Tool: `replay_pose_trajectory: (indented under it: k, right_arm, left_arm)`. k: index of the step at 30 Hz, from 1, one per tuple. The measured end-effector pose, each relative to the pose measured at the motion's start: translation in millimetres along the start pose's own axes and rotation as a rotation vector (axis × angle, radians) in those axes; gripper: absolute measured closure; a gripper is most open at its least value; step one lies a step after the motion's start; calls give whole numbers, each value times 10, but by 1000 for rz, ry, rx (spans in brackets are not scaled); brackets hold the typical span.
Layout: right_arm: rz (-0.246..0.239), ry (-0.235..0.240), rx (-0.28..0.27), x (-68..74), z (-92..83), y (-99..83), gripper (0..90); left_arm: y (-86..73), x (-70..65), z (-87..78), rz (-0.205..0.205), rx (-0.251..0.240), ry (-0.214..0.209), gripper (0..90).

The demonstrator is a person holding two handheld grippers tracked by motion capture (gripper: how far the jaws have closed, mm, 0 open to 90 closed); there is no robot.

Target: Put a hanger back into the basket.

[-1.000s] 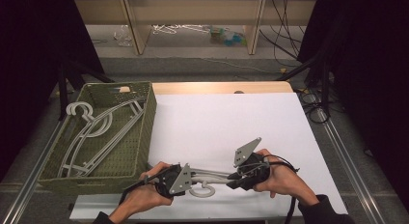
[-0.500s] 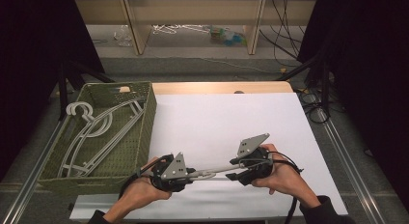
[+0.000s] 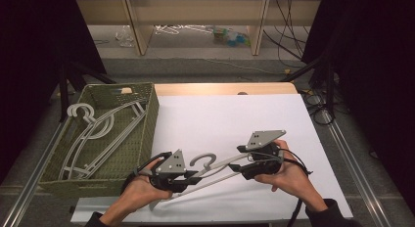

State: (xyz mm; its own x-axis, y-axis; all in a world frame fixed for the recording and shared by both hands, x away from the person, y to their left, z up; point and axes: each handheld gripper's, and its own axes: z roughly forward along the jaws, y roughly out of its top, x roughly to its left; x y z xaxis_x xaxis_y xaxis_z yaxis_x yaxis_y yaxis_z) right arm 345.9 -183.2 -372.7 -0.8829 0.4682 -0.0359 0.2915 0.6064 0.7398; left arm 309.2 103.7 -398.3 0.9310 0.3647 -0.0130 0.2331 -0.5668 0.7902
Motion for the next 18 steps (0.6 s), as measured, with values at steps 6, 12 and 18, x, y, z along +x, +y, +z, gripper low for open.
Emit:
replay_pose_trajectory:
  k: [6, 12, 18]
  right_arm:
    - [-15, 41, 24, 21, 9, -8, 328]
    - [-42, 127, 22, -3, -101, -8, 312]
    - [-26, 93, 11, -11, -130, -40, 312]
  left_arm:
    - [-19, -1, 0, -35, -1, -31, 788]
    - [-59, 15, 30, -25, 41, -18, 789]
    - [-59, 74, -63, -64, 29, 6, 789]
